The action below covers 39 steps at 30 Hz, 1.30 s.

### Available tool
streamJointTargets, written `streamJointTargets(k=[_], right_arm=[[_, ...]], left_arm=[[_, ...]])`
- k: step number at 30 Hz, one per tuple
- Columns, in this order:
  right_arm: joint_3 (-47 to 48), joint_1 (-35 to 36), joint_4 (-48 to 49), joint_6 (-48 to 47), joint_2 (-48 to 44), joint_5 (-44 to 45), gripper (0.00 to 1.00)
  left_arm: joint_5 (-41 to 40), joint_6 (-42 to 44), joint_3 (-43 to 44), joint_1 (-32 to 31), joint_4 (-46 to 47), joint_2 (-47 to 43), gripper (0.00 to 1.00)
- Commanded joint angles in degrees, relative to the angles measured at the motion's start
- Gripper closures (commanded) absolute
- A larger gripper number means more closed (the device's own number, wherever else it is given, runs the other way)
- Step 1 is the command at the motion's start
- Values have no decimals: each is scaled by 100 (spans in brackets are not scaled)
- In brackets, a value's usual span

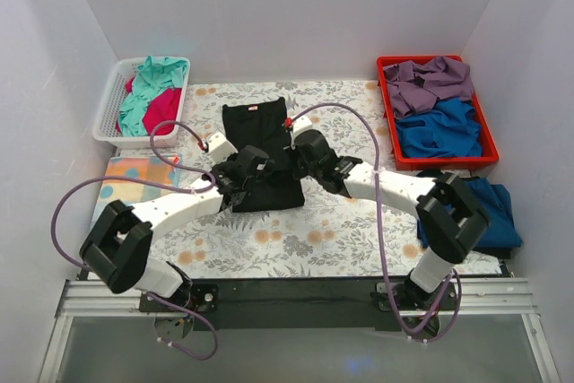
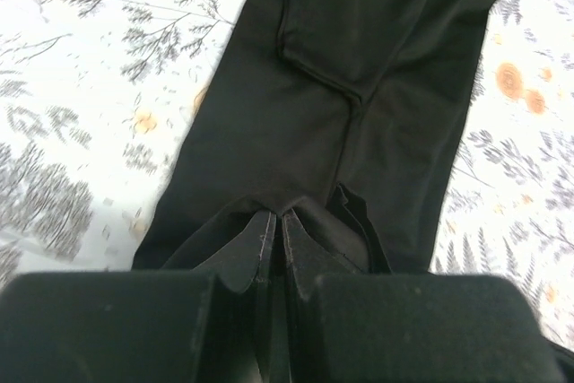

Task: Fold and stack the t-shirts
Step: Fold the folded rectangular tshirt in 1/3 of the way

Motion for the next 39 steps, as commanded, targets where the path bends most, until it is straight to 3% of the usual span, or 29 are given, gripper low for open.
streamJointTargets(k=[1,9,17,18,19,20,23,26,34,39], right_arm=[[791,-357,429,-465,695,-552,99],[1671,-893,447,-659,1714,-1009,99],[1768,-1192,412,-589,2084,-1168,99],[1786,-1218,394,-580,2102,-1177,98],[1795,-1227,385,-580,2102,-1177,94],[1803,-1236,385,-580,2059,-1168,83],[1847,-1271,350,-615,1910,-1010,65],[1830,-1333,315,-642,1690,-869,58],[1584,-1333,315,-536,1434,-1378,57],[1426,-1272,253,-396,1425,-1984,60]], left_arm=[[337,642,395,426,796,525,100],[636,897,773,1095,1121,1500,100],[952,1143,1142,1437,1226,1950,98],[943,1169,1168,1447,1226,1959,93],[926,1239,1203,1455,1235,1950,81],[917,1292,1230,1473,1244,1933,75],[759,1485,1388,1499,1244,1828,47],[627,1600,1494,1534,1183,1704,39],[1284,1775,1178,1543,1217,1378,41],[2032,1794,1020,1543,1147,1370,61]])
